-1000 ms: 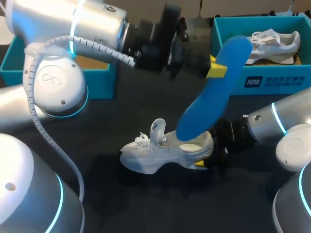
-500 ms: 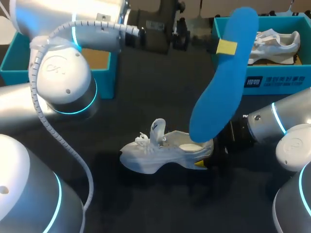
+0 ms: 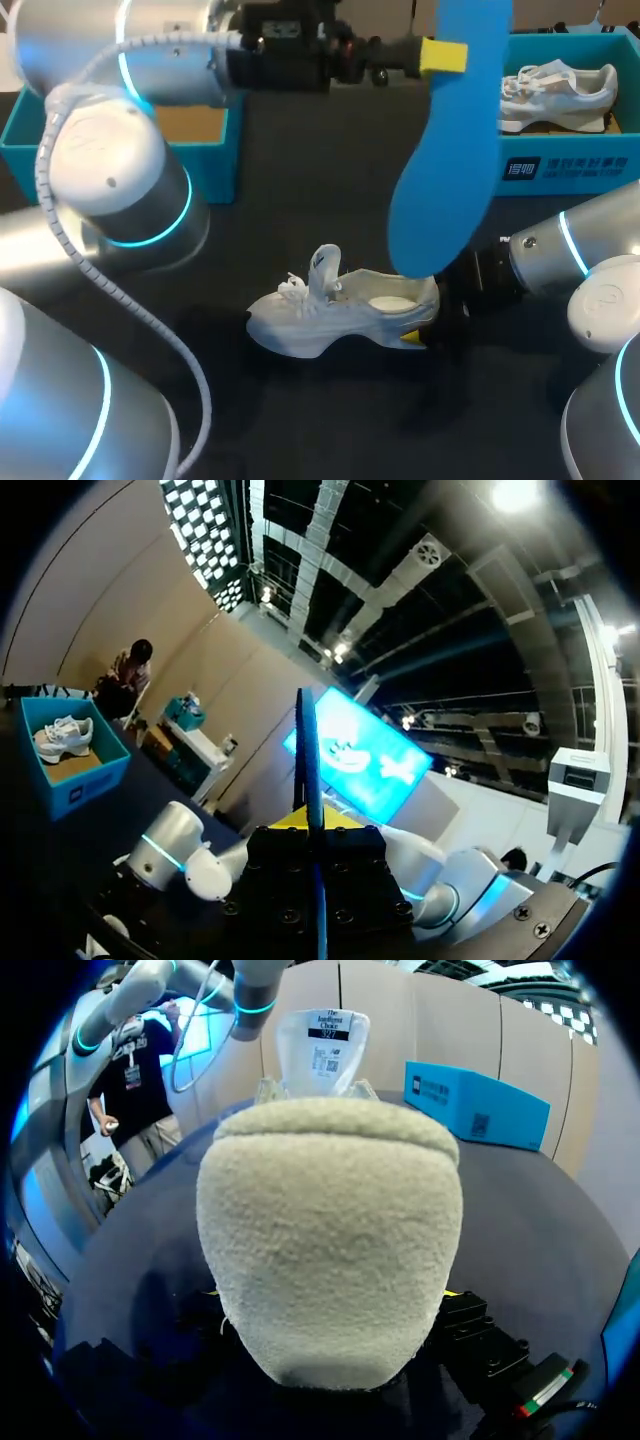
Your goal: Take the shoe out of the shoebox, open the shoe tongue, remove and reinsert the insole, then place the shoe into the shoebox
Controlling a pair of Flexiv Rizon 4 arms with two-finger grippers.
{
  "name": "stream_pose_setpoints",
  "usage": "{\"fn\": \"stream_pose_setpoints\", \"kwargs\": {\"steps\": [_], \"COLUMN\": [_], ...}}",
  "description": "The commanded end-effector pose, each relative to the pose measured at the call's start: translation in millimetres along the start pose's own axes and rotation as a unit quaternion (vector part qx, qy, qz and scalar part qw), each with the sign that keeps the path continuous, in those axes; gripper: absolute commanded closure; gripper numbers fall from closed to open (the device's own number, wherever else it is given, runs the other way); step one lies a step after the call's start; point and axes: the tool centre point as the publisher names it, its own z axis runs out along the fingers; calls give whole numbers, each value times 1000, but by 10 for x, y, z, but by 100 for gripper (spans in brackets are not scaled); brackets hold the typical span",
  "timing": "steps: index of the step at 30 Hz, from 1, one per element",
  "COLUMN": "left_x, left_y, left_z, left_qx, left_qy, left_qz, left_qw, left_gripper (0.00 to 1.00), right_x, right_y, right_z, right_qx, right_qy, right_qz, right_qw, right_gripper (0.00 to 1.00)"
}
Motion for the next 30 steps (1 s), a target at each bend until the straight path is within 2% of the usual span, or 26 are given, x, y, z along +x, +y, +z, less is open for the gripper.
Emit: {"fn": "stream_pose_setpoints", "kwargs": {"steps": [1, 14, 30], "left_x": [27, 149, 330], "left_y": [161, 283, 395], "left_z": [-249, -527, -626], "left_qx": [36, 50, 55], "left_qy": [10, 15, 27], "left_qz": [5, -13, -25], "left_qw": [999, 999, 998], "left_gripper": [100, 100, 100], "right_x": [3, 3, 3], "right_y": [0, 0, 0], "right_z": [13, 13, 13], "right_qx": [2, 2, 2], "right_qy": [-1, -1, -1], "right_qz": [0, 0, 0], "right_qw": [1000, 1000, 1000], "right_gripper": [100, 100, 100]}}
